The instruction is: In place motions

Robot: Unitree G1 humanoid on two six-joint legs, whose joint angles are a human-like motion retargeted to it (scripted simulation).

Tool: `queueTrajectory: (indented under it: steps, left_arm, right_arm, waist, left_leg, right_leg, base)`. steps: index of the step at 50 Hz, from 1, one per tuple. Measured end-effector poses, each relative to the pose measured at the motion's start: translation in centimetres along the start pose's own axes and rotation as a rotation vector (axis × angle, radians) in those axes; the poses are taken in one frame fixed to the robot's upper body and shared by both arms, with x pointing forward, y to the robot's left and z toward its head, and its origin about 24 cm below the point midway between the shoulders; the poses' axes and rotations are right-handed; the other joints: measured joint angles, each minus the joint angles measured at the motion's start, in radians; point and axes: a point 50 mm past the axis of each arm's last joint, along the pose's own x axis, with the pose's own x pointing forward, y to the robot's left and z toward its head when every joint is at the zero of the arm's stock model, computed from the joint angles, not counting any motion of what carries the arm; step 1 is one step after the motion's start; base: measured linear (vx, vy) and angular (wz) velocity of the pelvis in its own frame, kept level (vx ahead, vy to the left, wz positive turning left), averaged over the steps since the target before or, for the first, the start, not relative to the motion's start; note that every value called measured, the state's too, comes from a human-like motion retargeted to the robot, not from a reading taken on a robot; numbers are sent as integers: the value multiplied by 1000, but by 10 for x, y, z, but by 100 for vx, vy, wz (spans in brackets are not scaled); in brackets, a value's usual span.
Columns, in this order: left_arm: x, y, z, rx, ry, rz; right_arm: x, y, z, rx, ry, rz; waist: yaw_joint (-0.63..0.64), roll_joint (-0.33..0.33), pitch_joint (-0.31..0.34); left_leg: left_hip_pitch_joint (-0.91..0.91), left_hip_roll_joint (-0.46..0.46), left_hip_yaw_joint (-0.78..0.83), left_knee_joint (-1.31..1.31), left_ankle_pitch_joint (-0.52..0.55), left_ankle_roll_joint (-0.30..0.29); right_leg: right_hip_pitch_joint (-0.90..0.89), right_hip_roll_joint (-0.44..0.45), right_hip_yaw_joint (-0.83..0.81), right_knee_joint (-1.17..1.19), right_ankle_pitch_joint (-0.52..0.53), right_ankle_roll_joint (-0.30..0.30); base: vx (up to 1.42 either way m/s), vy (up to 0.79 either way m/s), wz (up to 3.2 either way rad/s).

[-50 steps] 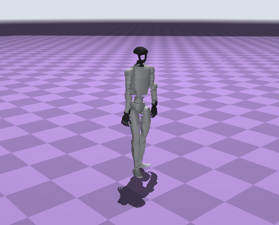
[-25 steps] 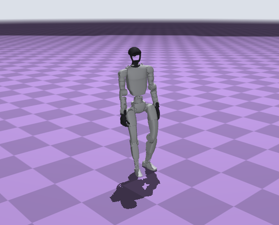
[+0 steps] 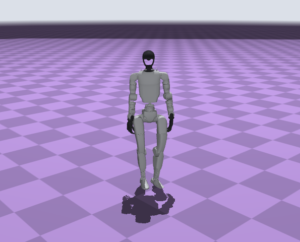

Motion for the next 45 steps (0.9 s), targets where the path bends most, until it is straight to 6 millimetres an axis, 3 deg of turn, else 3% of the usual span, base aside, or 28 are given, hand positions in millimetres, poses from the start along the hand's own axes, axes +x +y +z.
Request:
queueTrajectory:
  steps: [6, 9, 11, 18, 25, 27, 30, 35, 37, 41, 45]
  left_arm:
    - [-1, 0, 21, 32, -78, 2]
    - [-1, -2, 22, 40, -84, -1]
    - [-1, -2, 18, 38, -75, -6]
    - [1, -4, -1, 30, -18, 1]
    - [2, -10, 6, 38, -40, -19]
    - [1, -10, 11, 54, -50, -11]
    - [1, -8, 16, 70, -66, 11]
    - [-1, -1, 22, 70, -79, 57]
    - [-1, 2, 19, 51, -73, 83]
    - [-2, 9, 10, -4, -52, 124]
    - [-1, 11, -1, -60, -23, 176]
  right_arm:
    - [5, 20, -38, 273, 109, 91]
    - [5, 29, -49, 337, 144, 117]
    - [5, 32, -52, 339, 160, 123]
    - [5, 22, -41, 238, 115, 101]
    - [3, -8, -27, 215, 19, 28]
    - [3, -14, -30, 232, 25, 27]
    - [3, -20, -40, 254, 52, 26]
    - [2, -23, -56, 262, 104, 26]
    - [3, -21, -62, 254, 125, 22]
    - [4, -10, -66, 252, 145, 37]
    - [5, -2, -59, 280, 113, 70]
  waist:
    - [-12, -17, 12]
    - [-12, -23, 19]
    - [-3, -27, 24]
    - [62, -52, 47]
    - [130, -67, 70]
    - [136, -76, 72]
    - [125, -93, 71]
    - [58, -98, 27]
    - [38, -110, -4]
    - [31, -138, -60]
    - [111, -172, -66]
  left_leg:
    - [-28, -15, -96, 36, 21, -11]
    - [-39, -24, -144, 51, 32, -17]
    - [-39, -28, -165, 53, 40, -21]
    - [-66, -62, -245, 61, 83, -41]
    - [-148, -121, -328, 67, 28, -40]
    - [-162, -114, -261, 52, -21, -17]
    - [-163, -47, 23, 35, -120, 9]
    - [-113, 110, 623, 60, -194, -58]
    - [-90, 138, 767, 89, -190, -56]
    - [-118, 178, 699, 185, -196, -27]
    - [-99, 143, 507, 178, -143, -12]
  right_leg:
    - [9, 19, 165, 10, 19, 45]
    - [24, 14, 178, 6, 14, 67]
    - [34, 7, 149, -1, 14, 49]
    - [62, -21, 57, -46, 21, -17]
    - [80, -87, -151, -125, 21, -30]
    - [84, -117, -236, -139, 10, -27]
    - [94, -167, -383, -155, -15, -13]
    - [110, -219, -665, -178, -61, 37]
    - [116, -232, -748, -188, -77, 58]
    - [118, -267, -862, -173, -96, 101]
    - [154, -298, -940, -146, -89, 127]
  base:
    - [-7, -3, 82]
    - [-14, 3, 83]
    - [-16, 5, 58]
    - [-18, 1, 67]
    - [-13, -15, 162]
    - [2, -23, 278]
    - [11, -22, 331]
    - [29, -25, 371]
    - [53, -33, 335]
    - [61, -36, 247]
    - [59, -30, 116]
